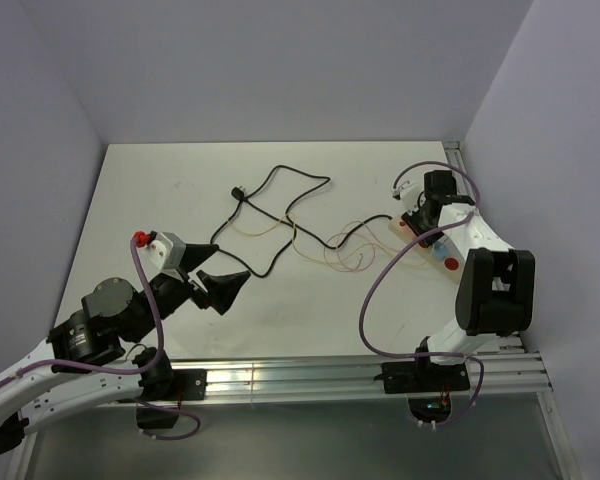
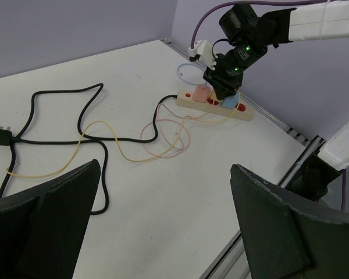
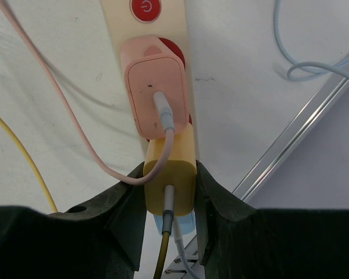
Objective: Insert the plug
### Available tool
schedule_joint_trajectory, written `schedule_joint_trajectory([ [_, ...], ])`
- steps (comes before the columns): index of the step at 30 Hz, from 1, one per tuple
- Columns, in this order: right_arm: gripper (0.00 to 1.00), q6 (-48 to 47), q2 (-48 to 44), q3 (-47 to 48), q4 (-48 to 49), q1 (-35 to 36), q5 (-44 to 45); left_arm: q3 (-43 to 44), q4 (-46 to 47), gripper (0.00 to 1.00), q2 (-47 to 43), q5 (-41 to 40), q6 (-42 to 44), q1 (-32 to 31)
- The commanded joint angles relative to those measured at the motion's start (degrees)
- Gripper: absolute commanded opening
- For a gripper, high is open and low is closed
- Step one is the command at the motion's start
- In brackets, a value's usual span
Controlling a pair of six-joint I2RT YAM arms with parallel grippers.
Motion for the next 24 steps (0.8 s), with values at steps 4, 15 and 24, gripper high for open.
schedule_joint_trajectory([
  [4,0.00,-1.9,0.6,-1.5,1.2,-1.1,-1.9,-0.4,1.9,1.00,-0.2,0.9,0.6,0.0],
  [15,0.00,-2.8,0.1,-3.1,1.3,-1.1,-6.4,-0.5,2.1,1.00,-0.5,1.6,0.8,0.0],
  [24,0.00,-2.8,-0.2,-3.3,0.7,-1.2,-11.5,-0.8,2.0,1.00,-0.9,1.1,0.9,0.0],
])
